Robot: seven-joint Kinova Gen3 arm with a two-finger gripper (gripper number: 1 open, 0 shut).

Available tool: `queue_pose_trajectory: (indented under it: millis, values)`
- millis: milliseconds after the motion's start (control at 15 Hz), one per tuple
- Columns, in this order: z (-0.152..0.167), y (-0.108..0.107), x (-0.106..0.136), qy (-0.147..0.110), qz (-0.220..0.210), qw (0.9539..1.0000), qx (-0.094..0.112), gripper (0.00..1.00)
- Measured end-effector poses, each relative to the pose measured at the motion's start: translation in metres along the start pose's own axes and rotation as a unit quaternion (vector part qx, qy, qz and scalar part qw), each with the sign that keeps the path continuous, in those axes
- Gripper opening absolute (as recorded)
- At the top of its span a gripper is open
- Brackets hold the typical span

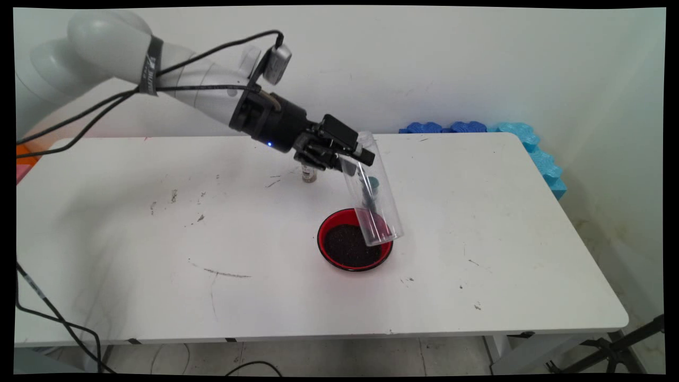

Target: Pour the black seasoning powder in the red bowl, then place the picked object on the table

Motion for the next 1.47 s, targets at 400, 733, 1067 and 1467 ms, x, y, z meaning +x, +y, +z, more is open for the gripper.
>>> queue_pose_trajectory:
  millis: [400,733,1067,1467]
  values:
    - [-0.013,0.027,0.01,0.008,0.108,0.9939,0.019,0.0]
    - [-0.027,0.044,0.022,0.03,0.219,0.9739,0.05,0.0]
    - [-0.043,0.056,0.03,0.028,0.323,0.9416,0.092,0.0]
    - [-0.061,0.071,0.034,0.027,0.396,0.9091,0.126,0.0]
